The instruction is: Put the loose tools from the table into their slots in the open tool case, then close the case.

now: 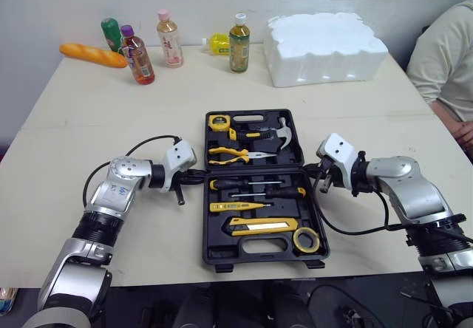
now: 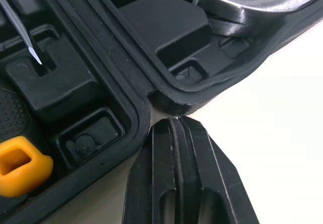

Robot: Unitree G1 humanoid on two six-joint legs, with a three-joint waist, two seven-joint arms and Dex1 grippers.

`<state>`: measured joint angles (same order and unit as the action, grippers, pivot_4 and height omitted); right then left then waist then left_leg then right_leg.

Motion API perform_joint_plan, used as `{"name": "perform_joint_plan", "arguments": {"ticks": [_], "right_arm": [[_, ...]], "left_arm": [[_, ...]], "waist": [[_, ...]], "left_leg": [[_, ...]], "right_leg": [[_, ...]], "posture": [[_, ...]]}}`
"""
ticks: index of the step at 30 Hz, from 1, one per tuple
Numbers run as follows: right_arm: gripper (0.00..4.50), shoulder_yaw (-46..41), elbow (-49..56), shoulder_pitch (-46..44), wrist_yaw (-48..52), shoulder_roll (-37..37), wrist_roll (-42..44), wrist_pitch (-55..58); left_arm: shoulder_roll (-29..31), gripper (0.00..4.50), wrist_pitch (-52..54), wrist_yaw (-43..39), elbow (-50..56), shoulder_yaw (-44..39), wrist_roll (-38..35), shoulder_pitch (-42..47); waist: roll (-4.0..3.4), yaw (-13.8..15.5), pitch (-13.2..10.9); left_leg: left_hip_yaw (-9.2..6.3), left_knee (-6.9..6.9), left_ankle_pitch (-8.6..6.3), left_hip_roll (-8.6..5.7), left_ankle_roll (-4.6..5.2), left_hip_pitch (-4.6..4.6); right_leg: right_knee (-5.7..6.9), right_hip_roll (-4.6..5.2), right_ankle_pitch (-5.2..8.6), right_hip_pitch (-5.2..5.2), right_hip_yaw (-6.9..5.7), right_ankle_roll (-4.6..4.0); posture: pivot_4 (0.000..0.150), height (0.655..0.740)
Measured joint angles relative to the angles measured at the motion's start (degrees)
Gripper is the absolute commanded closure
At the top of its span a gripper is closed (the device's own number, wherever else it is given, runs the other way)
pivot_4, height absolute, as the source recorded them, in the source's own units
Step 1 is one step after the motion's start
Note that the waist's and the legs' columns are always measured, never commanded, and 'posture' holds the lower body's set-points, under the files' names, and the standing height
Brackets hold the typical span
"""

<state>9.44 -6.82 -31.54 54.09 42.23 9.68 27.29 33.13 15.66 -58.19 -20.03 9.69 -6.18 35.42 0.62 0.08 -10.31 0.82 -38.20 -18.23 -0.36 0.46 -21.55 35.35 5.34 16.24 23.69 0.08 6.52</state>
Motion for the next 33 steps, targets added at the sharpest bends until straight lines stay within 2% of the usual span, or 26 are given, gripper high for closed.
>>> {"name": "perform_joint_plan", "arguments": {"ticks": [4,7,8,10,14,17,18,22,24,27,31,33], "right_arm": [[4.50,-0.9,1.8,1.8,-0.5,0.3,0.0,1.1],[4.50,-2.1,5.4,4.3,-0.3,2.6,0.7,4.4],[3.99,-3.4,6.2,4.8,-0.3,3.4,1.3,6.0],[3.61,-5.1,6.9,5.0,-0.2,4.5,2.0,8.1],[1.61,-9.1,11.0,3.1,-0.2,5.1,6.9,17.2],[0.06,-11.2,11.2,-2.0,-2.3,3.0,10.7,25.9],[0.00,-11.7,11.0,-4.3,-3.5,1.7,11.7,28.8],[0.00,-11.8,10.1,-7.6,-6.4,-0.2,13.1,34.2],[0.00,-11.8,5.6,-11.5,-9.4,-3.2,12.9,37.2],[0.00,-9.4,1.8,-16.4,-12.2,-6.5,12.3,39.3],[0.00,-8.0,-2.2,-17.7,-14.7,-7.9,11.0,39.1],[0.00,-7.3,-4.1,-17.7,-15.8,-9.0,10.4,39.0]], "left_arm": [[-0.1,4.42,-0.4,0.3,-0.7,-0.2,0.0,0.2],[2.3,4.42,0.7,1.1,-0.7,-1.5,-0.2,0.0],[3.4,3.99,1.6,1.1,-0.7,-2.4,-0.3,-0.2],[4.2,3.64,2.9,1.1,-0.6,-3.9,-0.6,-0.2],[5.8,1.81,18.8,2.2,3.0,-8.9,-6.1,0.1],[5.5,0.38,33.8,6.5,3.6,-11.0,-8.4,5.5],[5.1,0.06,38.0,8.1,3.7,-11.5,-9.0,7.7],[2.4,0.06,45.6,11.6,4.7,-12.4,-10.9,10.2],[-0.5,0.06,49.4,15.7,2.6,-13.2,-10.7,11.5],[-4.3,0.06,52.3,19.1,2.4,-10.9,-10.5,13.5],[-5.9,0.06,53.1,22.4,0.5,-11.9,-10.5,15.5],[-6.3,0.06,52.9,23.3,-0.4,-11.9,-10.5,15.9]], "waist": [[0.00,0.1,0.0],[0.00,-0.1,0.0],[0.00,-0.3,0.0],[0.00,-0.5,0.0],[0.00,-0.4,0.0],[0.06,-0.3,0.0],[0.06,-0.2,0.0],[0.06,-0.1,0.0],[0.07,-0.3,0.0],[0.07,-0.4,0.0],[0.07,-0.3,0.0],[0.07,-0.3,0.0]], "left_leg": [[-0.03,0.00,0.00,0.00,0.00,0.00],[-0.03,0.03,0.00,0.01,0.00,-0.01],[0.00,0.04,0.00,0.04,0.00,0.00],[0.01,0.06,0.00,0.06,0.00,0.01],[-0.02,0.07,0.00,0.12,-0.01,0.00],[-0.11,0.01,0.00,0.05,0.00,-0.01],[-0.13,0.01,0.00,0.02,0.00,-0.01],[-0.15,0.07,0.02,-0.02,-0.04,-0.05],[-0.03,0.02,0.13,-0.05,-0.23,-0.10],[0.08,0.05,0.20,0.00,-0.35,-0.18],[0.12,-0.01,0.42,0.00,-0.56,-0.81],[0.15,-0.01,0.45,-0.01,-0.58,-0.79]], "right_leg": [[0.02,0.01,0.00,0.00,-0.02,0.00],[0.04,0.02,0.00,0.02,-0.01,0.00],[0.05,0.01,0.00,0.03,0.02,0.00],[0.05,0.00,0.00,0.04,0.02,0.00],[0.06,0.00,0.00,0.05,-0.01,-0.01],[0.14,0.00,0.00,0.03,-0.05,0.00],[0.15,0.02,0.00,0.03,-0.06,0.00],[0.10,0.08,0.00,0.05,-0.18,0.00],[0.08,0.15,0.00,0.10,-0.30,0.00],[0.14,0.12,-0.02,0.27,-0.32,0.04],[0.40,0.11,-0.02,1.01,-0.35,0.03],[0.44,0.12,-0.02,1.01,-0.35,0.03]], "posture": [[0.150,0.7383],[0.150,0.7383],[0.150,0.7383],[0.150,0.7383],[0.150,0.7383],[0.150,0.7383],[0.150,0.7383],[0.150,0.7383],[0.150,0.7383],[0.150,0.7383],[0.150,0.7383],[0.150,0.7383]]}}
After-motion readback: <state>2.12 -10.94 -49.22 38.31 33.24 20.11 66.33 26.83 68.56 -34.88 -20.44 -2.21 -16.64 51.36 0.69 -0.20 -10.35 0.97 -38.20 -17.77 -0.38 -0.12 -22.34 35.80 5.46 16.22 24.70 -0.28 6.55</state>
